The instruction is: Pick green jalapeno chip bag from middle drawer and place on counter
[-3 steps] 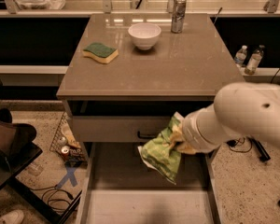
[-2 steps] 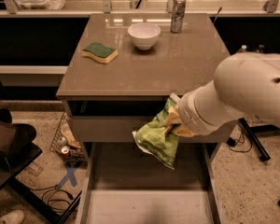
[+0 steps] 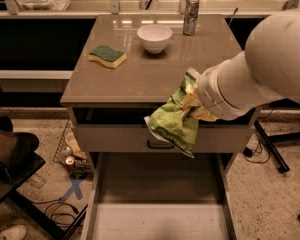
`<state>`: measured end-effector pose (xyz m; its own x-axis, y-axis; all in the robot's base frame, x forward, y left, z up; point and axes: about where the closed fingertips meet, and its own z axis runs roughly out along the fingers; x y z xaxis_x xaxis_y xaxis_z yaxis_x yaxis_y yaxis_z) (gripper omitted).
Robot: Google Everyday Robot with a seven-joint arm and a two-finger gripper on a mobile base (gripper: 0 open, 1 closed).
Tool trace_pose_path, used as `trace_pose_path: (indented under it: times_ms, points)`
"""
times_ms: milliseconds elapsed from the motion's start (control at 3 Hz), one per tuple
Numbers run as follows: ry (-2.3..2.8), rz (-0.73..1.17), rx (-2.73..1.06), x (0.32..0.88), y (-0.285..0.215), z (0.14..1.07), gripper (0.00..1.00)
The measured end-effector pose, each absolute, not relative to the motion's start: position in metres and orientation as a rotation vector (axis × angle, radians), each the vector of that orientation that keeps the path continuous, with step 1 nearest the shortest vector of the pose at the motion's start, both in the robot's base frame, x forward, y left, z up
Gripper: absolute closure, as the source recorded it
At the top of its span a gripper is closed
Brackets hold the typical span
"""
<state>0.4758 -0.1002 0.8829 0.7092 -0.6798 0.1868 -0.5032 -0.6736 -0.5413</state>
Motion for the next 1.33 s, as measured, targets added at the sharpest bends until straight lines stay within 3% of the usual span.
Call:
trace_pose_path:
  times_ms: [333,667,1333]
  points:
    - [0.908,-0.528,-2.457,0.481,-0.101,0.884,1.0]
    - [0.904,-0.571,-2.438,0.523,-0.105,0.893,1.0]
    - [1.012,-0.64,-2.445,0.652,-0.148,0.903,1.0]
